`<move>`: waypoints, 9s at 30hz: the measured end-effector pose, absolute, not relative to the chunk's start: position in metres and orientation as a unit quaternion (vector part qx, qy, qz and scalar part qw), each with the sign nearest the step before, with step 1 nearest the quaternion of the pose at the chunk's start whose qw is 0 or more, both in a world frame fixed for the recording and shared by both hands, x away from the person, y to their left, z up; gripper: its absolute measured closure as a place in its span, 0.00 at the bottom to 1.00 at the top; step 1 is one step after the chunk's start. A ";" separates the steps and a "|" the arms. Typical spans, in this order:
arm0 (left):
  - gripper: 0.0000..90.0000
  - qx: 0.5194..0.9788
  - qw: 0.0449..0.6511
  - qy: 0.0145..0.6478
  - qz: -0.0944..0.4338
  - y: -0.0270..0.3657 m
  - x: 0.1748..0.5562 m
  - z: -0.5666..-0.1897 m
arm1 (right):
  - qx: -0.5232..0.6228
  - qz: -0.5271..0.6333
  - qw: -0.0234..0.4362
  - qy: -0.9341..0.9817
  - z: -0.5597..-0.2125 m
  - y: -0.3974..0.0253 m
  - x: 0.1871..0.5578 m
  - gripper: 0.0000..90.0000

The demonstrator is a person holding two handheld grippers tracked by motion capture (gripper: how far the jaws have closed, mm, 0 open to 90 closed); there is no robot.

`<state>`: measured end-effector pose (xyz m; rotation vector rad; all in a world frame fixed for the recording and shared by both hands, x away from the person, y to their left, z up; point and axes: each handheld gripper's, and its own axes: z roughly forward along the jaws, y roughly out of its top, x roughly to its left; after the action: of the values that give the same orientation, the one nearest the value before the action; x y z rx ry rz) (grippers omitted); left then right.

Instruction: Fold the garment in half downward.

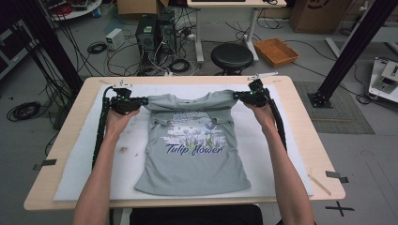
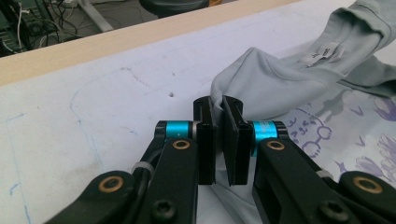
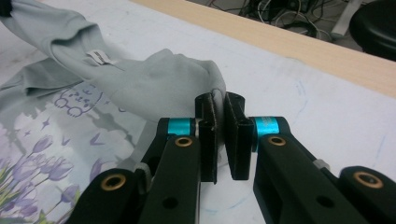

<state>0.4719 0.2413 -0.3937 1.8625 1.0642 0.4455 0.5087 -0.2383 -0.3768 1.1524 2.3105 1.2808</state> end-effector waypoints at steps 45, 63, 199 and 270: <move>0.94 0.783 0.478 0.377 0.132 0.242 0.356 -0.432 | 0.338 0.432 0.117 0.828 -0.432 -0.253 0.375 0.94; 0.94 0.793 0.488 0.346 0.112 0.242 0.313 -0.439 | 0.338 0.468 0.073 0.813 -0.443 -0.270 0.334 0.94; 0.87 0.858 0.469 0.207 -0.029 0.201 0.238 -0.440 | 0.213 0.474 -0.022 0.854 -0.443 -0.249 0.239 0.86; 0.91 0.808 0.432 0.390 0.092 0.228 0.402 -0.435 | 0.388 0.429 0.079 0.812 -0.439 -0.233 0.423 0.91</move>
<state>0.4015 0.2276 -0.4350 2.0142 0.9732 0.2291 0.4235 -0.2330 -0.4389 1.1617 2.4299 1.2839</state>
